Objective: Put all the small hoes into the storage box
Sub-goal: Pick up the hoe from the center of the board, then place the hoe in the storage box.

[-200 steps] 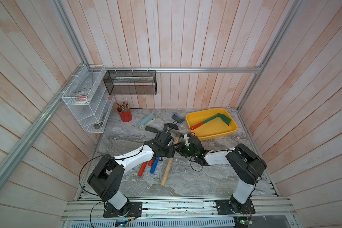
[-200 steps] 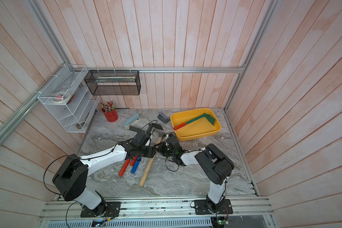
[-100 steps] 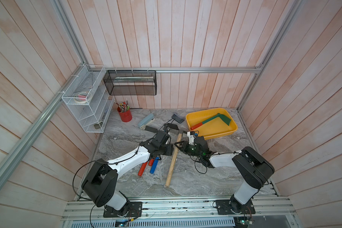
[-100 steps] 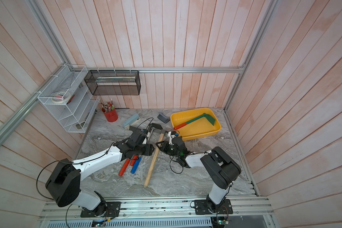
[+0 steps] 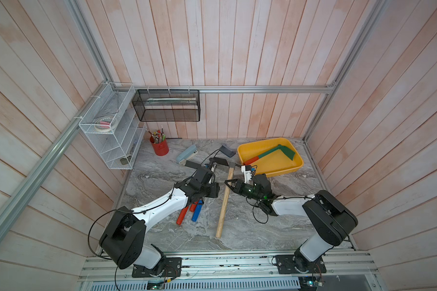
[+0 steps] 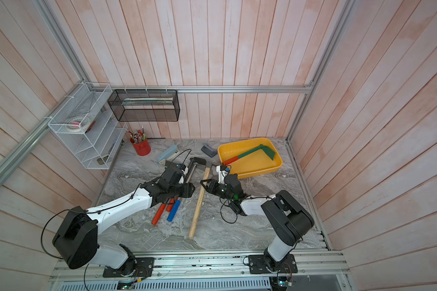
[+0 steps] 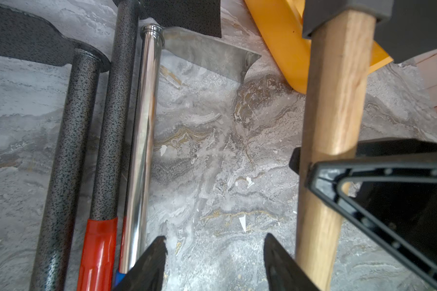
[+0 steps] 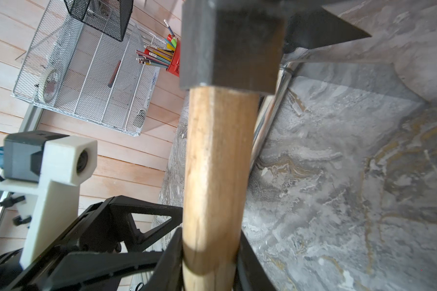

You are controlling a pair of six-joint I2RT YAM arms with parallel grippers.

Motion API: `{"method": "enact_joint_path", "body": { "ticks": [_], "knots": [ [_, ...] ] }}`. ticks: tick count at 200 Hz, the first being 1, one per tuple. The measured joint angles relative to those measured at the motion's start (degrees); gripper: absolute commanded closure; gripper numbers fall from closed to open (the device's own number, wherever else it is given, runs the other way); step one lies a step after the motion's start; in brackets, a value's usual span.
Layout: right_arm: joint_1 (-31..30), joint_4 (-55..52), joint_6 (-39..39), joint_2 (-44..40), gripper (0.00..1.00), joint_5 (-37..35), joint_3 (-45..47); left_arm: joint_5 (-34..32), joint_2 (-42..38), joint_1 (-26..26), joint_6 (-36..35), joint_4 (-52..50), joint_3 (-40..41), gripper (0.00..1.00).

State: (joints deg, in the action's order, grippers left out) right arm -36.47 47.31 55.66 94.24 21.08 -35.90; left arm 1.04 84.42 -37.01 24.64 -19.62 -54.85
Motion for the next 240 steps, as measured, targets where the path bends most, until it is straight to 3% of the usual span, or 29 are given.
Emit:
{"method": "enact_joint_path", "body": {
  "ticks": [240],
  "knots": [
    [16.55,-10.82,1.73,-8.74,1.0,2.51,-1.66,0.02,0.0,1.03,0.04,-0.02,0.31,0.36]
  ]
}}
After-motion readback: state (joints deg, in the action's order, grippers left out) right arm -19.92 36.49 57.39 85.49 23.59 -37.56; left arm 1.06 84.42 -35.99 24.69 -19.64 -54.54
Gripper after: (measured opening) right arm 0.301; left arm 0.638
